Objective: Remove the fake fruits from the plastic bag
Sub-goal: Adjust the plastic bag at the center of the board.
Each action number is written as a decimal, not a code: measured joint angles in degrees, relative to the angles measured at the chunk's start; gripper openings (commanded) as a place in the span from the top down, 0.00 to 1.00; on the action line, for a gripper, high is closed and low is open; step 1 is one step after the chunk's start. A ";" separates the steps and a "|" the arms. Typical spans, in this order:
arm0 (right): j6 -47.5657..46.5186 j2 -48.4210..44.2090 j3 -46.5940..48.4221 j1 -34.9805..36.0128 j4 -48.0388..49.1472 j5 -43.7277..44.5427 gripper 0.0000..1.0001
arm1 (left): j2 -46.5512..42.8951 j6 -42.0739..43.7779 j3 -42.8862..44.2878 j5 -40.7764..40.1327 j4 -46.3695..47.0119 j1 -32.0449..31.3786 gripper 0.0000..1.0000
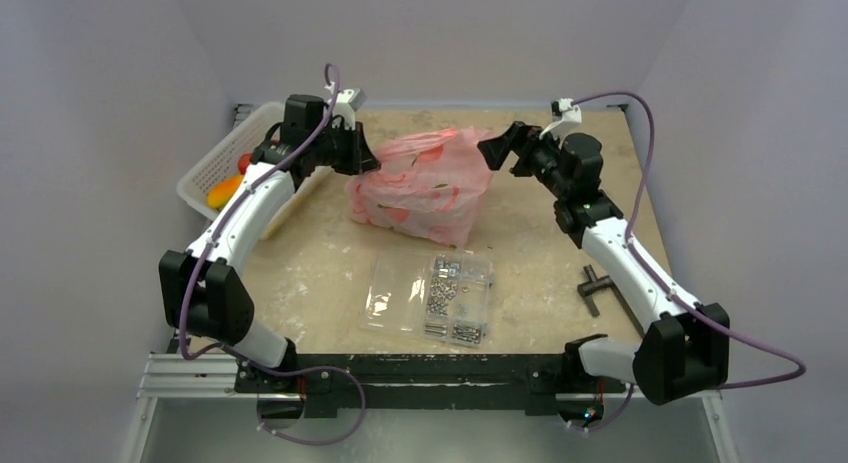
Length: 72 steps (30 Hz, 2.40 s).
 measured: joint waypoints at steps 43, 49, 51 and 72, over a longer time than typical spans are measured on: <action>-30.80 10.36 3.80 13.25 11.10 11.37 1.00 | -7.04 9.90 3.69 -24.50 -1.95 -15.61 0.12; -28.04 10.58 3.76 13.25 11.19 8.59 1.00 | -7.21 20.57 0.76 -37.42 2.80 -26.29 0.10; -27.43 10.58 3.61 13.25 11.47 8.11 1.00 | -6.80 23.67 0.00 -41.53 4.02 -29.11 0.10; -24.04 7.50 2.62 13.25 13.16 3.45 1.00 | 4.24 22.62 2.93 -62.20 9.99 -35.21 1.00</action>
